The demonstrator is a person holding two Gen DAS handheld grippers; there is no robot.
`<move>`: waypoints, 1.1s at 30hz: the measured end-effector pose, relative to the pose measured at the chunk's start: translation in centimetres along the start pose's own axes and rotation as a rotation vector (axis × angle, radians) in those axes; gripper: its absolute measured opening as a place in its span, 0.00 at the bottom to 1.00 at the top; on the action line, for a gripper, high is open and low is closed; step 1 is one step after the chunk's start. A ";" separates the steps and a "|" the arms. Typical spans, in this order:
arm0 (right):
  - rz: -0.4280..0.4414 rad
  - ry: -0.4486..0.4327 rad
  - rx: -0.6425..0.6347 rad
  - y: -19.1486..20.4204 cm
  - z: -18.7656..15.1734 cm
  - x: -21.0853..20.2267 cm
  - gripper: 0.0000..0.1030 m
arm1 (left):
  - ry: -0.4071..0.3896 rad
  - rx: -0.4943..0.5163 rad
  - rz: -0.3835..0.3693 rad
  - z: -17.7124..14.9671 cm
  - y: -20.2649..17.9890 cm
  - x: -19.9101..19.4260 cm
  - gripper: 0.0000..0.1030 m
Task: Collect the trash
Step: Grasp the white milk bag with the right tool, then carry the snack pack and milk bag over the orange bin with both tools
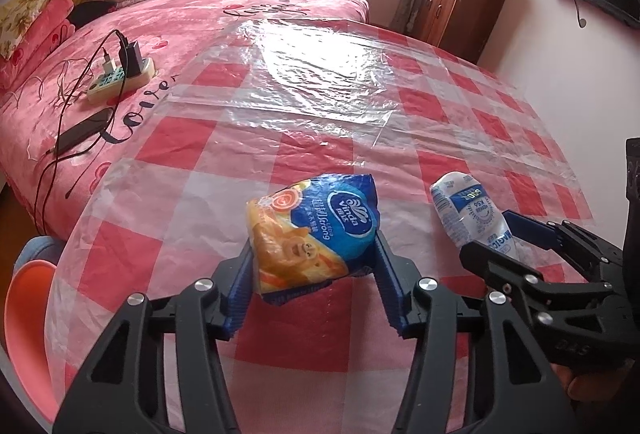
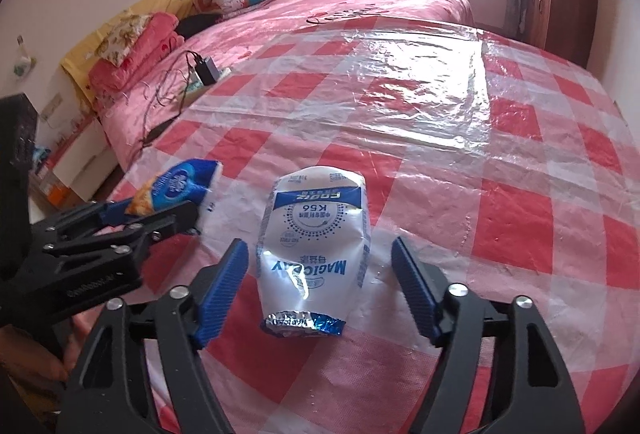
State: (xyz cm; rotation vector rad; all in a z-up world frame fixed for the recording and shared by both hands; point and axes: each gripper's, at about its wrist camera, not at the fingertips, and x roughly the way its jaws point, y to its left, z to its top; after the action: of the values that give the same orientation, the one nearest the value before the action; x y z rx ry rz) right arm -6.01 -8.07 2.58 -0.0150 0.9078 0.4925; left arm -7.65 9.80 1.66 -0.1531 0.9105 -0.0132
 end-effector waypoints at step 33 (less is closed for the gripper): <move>0.012 -0.053 -0.010 2.7 -0.2 -1.2 0.56 | -0.034 -0.070 -0.038 -1.5 5.9 -3.1 0.53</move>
State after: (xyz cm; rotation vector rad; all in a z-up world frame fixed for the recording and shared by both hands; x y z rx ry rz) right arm -7.90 -6.21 3.82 -0.0051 0.8537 0.5064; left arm -11.02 15.71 2.35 -0.2349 0.8746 -0.0144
